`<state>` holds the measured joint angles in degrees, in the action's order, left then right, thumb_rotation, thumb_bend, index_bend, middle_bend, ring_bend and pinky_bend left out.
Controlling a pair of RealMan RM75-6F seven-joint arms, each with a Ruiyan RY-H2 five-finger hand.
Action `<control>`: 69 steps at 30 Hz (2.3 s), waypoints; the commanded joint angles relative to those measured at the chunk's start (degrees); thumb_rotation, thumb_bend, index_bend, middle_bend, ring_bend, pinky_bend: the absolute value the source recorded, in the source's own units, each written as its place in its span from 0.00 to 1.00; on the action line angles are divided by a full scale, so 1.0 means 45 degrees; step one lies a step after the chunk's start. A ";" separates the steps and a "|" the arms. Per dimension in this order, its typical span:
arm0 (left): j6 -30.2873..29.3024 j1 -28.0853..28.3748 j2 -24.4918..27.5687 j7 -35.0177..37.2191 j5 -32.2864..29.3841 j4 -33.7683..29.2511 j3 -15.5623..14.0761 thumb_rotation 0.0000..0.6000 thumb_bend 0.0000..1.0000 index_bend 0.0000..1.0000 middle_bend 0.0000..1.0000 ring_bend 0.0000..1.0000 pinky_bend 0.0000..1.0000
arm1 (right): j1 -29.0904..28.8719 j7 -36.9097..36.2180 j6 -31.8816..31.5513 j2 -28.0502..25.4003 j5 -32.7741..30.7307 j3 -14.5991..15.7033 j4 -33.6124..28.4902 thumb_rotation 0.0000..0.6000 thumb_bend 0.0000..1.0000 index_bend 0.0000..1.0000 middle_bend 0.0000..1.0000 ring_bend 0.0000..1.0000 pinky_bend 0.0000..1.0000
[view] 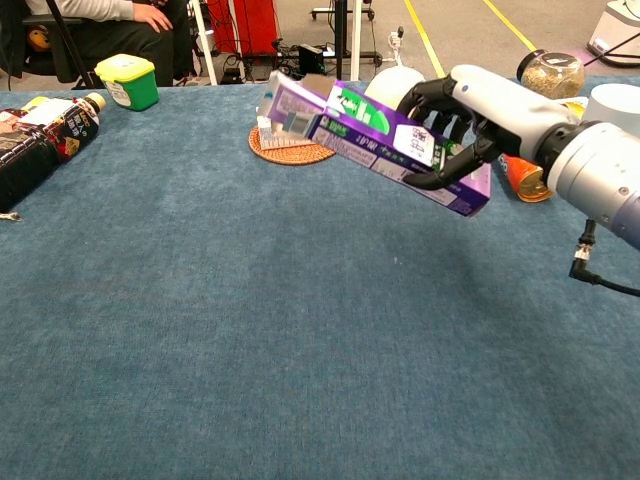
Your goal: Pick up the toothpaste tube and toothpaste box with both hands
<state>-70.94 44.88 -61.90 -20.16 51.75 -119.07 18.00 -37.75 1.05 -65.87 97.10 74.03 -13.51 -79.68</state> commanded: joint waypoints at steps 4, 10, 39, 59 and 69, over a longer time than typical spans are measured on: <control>0.0534 -0.1249 0.1630 0.2221 0.0783 0.0715 0.0039 1.00 0.24 0.00 0.00 0.12 0.49 | 0.0094 -0.3114 -0.0502 0.0351 0.1004 -0.0219 0.1162 1.00 0.51 0.45 0.48 0.50 0.60; 0.1018 -0.1705 0.2136 0.3561 0.1263 0.1447 0.0003 1.00 0.24 0.00 0.00 0.12 0.49 | 0.0044 -0.4455 -0.1085 0.0846 0.1665 -0.0216 0.2175 1.00 0.51 0.45 0.48 0.50 0.60; 0.1360 -0.2244 0.2506 0.4749 0.2023 0.1748 0.0118 1.00 0.24 0.00 0.00 0.12 0.49 | 0.0332 -0.8133 -0.1441 0.0882 0.1216 -0.1040 0.1265 1.00 0.48 0.43 0.47 0.48 0.60; 0.1498 -0.2440 0.2422 0.4945 0.2185 0.2151 0.0042 1.00 0.24 0.00 0.00 0.12 0.49 | 0.0179 -0.6058 0.1192 -0.0572 -0.0295 -0.0688 0.0175 1.00 0.49 0.43 0.47 0.49 0.60; 0.1638 -0.2446 0.2252 0.4848 0.2195 0.2453 -0.0052 1.00 0.24 0.00 0.00 0.12 0.49 | -0.0458 -0.1433 0.2025 -0.1141 0.0336 0.0543 0.1532 1.00 0.50 0.43 0.46 0.48 0.60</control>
<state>-63.61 33.86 -51.70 1.72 61.65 -108.08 17.81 -38.62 -9.77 -57.94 92.91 73.86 -13.25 -75.20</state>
